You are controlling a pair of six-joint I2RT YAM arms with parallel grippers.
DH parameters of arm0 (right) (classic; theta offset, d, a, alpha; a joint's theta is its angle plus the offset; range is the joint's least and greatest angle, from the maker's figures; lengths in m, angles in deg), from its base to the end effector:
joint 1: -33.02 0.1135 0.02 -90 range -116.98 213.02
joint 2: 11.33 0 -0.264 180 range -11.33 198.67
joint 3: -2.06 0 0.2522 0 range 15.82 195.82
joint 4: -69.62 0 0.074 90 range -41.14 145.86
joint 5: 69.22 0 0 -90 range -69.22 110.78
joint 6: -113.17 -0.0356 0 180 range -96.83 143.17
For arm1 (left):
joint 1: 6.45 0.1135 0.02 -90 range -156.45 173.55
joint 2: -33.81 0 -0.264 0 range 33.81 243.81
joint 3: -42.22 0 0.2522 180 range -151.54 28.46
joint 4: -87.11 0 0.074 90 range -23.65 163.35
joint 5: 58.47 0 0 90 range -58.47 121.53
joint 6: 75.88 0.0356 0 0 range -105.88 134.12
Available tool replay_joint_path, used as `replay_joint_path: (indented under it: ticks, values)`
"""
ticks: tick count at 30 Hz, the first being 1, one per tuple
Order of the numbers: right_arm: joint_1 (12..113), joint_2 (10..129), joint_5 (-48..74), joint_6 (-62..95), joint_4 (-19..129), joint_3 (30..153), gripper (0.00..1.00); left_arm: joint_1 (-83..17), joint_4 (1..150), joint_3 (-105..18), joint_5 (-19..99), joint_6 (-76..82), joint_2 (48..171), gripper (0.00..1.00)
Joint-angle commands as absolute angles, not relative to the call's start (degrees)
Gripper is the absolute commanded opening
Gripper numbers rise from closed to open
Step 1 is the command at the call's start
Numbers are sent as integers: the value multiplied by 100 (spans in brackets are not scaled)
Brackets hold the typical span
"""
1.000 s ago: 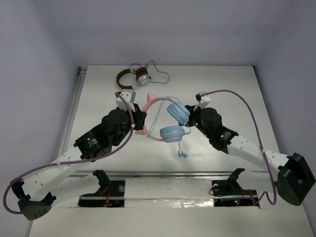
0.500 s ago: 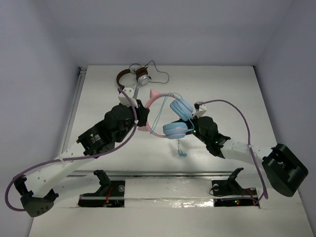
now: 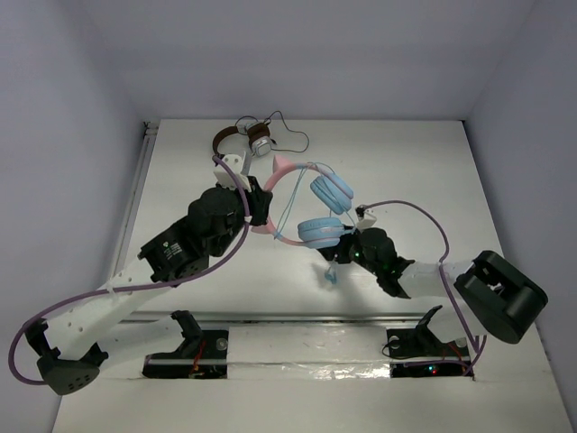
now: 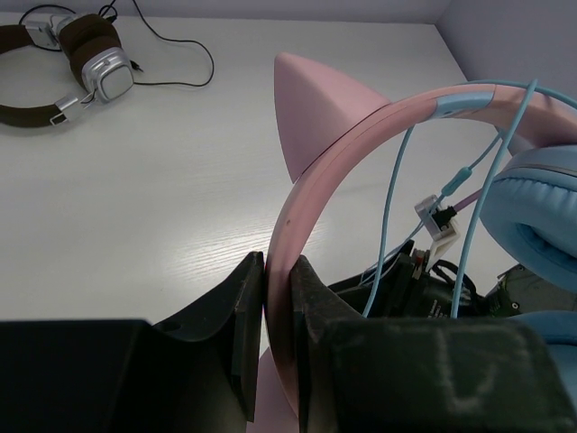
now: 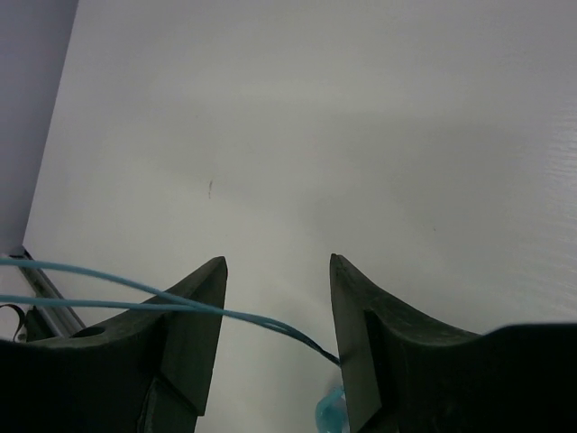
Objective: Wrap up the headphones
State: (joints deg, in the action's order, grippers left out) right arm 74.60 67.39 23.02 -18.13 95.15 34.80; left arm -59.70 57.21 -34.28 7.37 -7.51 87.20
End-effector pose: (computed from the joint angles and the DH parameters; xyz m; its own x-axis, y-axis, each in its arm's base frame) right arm 0.1852 0.1624 0.1528 -0.6160 0.3352 -0.7129 -0.3051 0.7328 0.6081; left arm 0.1315 -0.1517 0.4118 -0.2456 -0.2332 -0.9409 0.4275 0.8451 -0.3210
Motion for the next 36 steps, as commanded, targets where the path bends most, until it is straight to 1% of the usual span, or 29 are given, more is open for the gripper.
replay_joint_path:
  ticks: [1,12,16,19,22,25,27,29,30,33,34,36]
  values:
    - [7485,6847,2245,-1998,10200,3349,55,-5989,6377,-3798,657,-864,8646,0]
    - [7644,7129,2368,-2130,10368,3234,54,-5989,6544,-3860,657,-855,8734,0]
    - [7696,7356,2403,-2113,10394,3331,51,-5989,6623,-3913,683,-864,8769,0]
    - [7749,7524,2377,-2157,10525,3322,45,-5989,6650,-3939,578,-864,8777,0]
    - [7863,7568,2395,-2332,10718,3121,46,-5989,6658,-3983,447,-890,8795,0]
    - [8056,7507,2612,-2412,10746,2988,51,-5989,6746,-3957,376,-891,8839,0]
    - [8109,7419,2684,-2455,10623,2953,52,-5989,6790,-3965,384,-917,8918,0]
    - [8110,7296,2746,-2517,10605,2883,50,-5989,6852,-3965,376,-926,8962,0]
    - [8170,7261,2789,-2534,10579,2865,48,-5989,6869,-3965,358,-926,8980,0]
    - [8233,7164,2974,-2622,10491,2804,28,-5989,6940,-3965,235,-917,9006,0]
    - [8320,7146,3035,-2640,10438,2803,18,-5989,6975,-3957,192,-917,9023,0]
    - [8539,7085,3281,-2745,10280,2803,6,-5989,7019,-3957,60,-908,9076,0]
